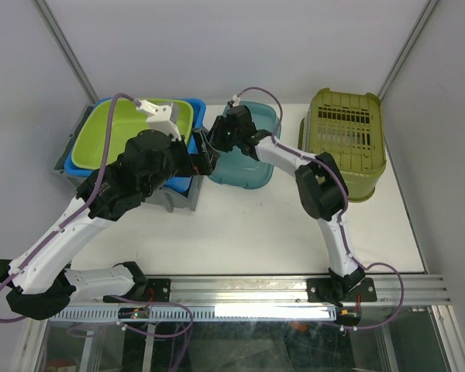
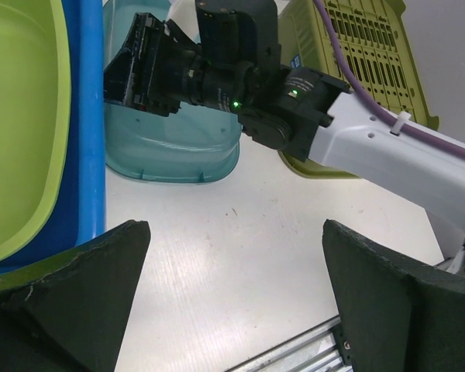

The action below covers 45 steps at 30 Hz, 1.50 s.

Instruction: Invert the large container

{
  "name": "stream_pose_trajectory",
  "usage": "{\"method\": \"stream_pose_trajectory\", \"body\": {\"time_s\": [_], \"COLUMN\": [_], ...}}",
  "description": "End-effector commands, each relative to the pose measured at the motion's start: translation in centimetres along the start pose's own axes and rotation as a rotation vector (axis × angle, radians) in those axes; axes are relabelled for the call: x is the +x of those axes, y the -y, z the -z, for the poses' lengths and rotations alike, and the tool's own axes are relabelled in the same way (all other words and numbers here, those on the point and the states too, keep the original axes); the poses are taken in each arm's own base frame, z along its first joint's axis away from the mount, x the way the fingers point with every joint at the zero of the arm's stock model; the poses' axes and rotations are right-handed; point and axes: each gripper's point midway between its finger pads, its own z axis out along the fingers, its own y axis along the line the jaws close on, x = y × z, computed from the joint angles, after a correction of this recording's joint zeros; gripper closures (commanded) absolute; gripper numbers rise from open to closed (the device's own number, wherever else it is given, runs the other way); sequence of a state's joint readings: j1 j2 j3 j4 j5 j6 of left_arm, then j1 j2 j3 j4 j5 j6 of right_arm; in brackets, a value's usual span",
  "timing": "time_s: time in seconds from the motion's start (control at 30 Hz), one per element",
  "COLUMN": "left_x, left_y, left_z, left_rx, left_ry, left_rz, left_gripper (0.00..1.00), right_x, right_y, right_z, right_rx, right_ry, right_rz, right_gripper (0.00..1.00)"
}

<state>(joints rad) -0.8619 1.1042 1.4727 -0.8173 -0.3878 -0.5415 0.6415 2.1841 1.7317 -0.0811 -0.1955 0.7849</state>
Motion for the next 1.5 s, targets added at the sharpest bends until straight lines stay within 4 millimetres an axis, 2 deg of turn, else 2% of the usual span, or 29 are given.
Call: {"method": "stream_pose_trajectory", "body": {"time_s": [0.0, 0.1, 0.27, 0.4, 0.5, 0.77, 0.93, 1.07, 1.2, 1.3, 1.47], "left_x": [-1.1, -0.9, -0.3, 0.0, 0.3, 0.5, 0.9, 1.0, 0.6, 0.3, -0.5], "left_y": [0.1, 0.1, 0.3, 0.5, 0.6, 0.6, 0.6, 0.7, 0.8, 1.0, 1.2], "left_z": [0.7, 0.5, 0.0, -0.3, -0.5, -0.1, -0.2, -0.2, 0.0, 0.1, 0.2], "left_rx": [0.013, 0.011, 0.015, 0.023, 0.029, 0.039, 0.042, 0.046, 0.049, 0.056, 0.056], "left_ry": [0.037, 0.031, 0.010, -0.005, -0.017, -0.027, -0.038, -0.043, -0.034, -0.028, -0.014], "left_rz": [0.041, 0.044, 0.038, 0.031, 0.027, 0.027, 0.024, 0.022, 0.020, 0.017, -0.001], "left_gripper": [0.01, 0.01, 0.01, 0.01, 0.01, 0.01, 0.01, 0.01, 0.01, 0.01, 0.01], "right_x": [-1.3, -0.5, 0.6, 1.0, 1.1, 0.3, -1.2, -2.7, -3.4, -3.4, -2.4], "right_y": [-2.7, -1.9, 1.2, 3.8, 4.9, 7.2, 9.4, 8.9, 5.6, 3.2, 0.9], "right_z": [-1.2, -1.9, -2.4, -2.0, -1.4, 0.1, 2.1, 3.8, 4.9, 5.9, 8.3], "right_rx": [-0.056, -0.023, 0.084, 0.184, 0.235, 0.340, 0.403, 0.409, 0.326, 0.276, 0.204], "right_ry": [0.008, -0.009, -0.025, -0.027, -0.017, 0.001, 0.032, 0.066, 0.084, 0.092, 0.086], "right_rz": [0.001, 0.004, 0.033, 0.083, 0.108, 0.161, 0.171, 0.190, 0.211, 0.238, 0.250], "right_gripper": [0.62, 0.62, 0.61, 0.61, 0.61, 0.61, 0.61, 0.61, 0.59, 0.56, 0.51]}}
